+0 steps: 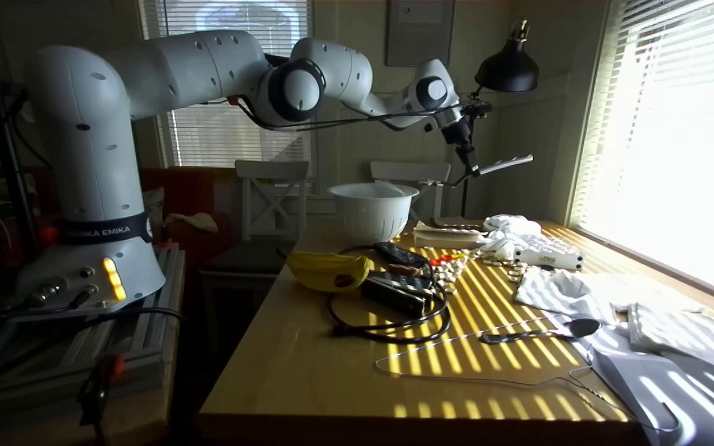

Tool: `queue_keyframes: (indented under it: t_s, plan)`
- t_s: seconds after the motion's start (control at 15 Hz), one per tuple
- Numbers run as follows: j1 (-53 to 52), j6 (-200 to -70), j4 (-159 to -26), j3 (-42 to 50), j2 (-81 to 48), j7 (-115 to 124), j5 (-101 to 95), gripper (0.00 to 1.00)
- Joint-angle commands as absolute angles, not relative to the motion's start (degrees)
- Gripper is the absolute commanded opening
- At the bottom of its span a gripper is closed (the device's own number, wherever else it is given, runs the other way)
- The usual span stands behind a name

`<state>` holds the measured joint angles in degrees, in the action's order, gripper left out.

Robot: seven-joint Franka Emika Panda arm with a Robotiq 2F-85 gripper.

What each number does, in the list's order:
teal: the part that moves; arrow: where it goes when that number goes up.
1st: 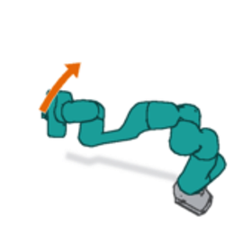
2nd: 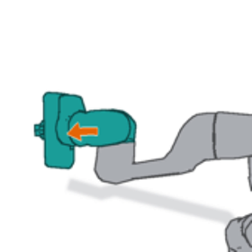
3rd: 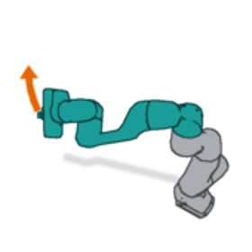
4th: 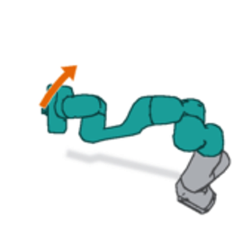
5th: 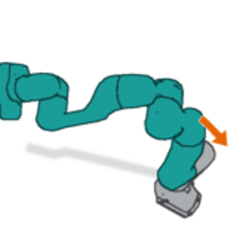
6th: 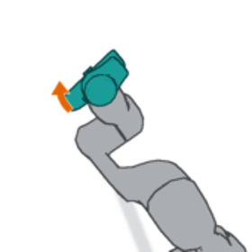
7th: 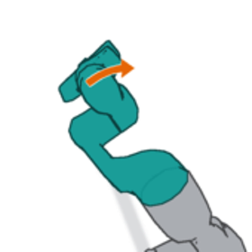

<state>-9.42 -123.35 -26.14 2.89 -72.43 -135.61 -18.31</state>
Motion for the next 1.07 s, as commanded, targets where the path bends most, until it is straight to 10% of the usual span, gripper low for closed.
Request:
queue_keyframes:
  t_s: [0.0,0.67,0.73,1.0]
  plan:
    - [-9.8,-125.6,-25.4,2.3,-72.4,-145.0,-17.4,0.06]
    - [-11.4,-128.5,-25.1,2.4,-73.1,-151.0,-17.0,0.06]
    - [-11.5,-128.3,-25.0,2.5,-73.2,-150.7,-17.0,0.22]
    - [-11.5,-127.8,-24.6,2.6,-73.7,-150.6,-17.0,0.22]
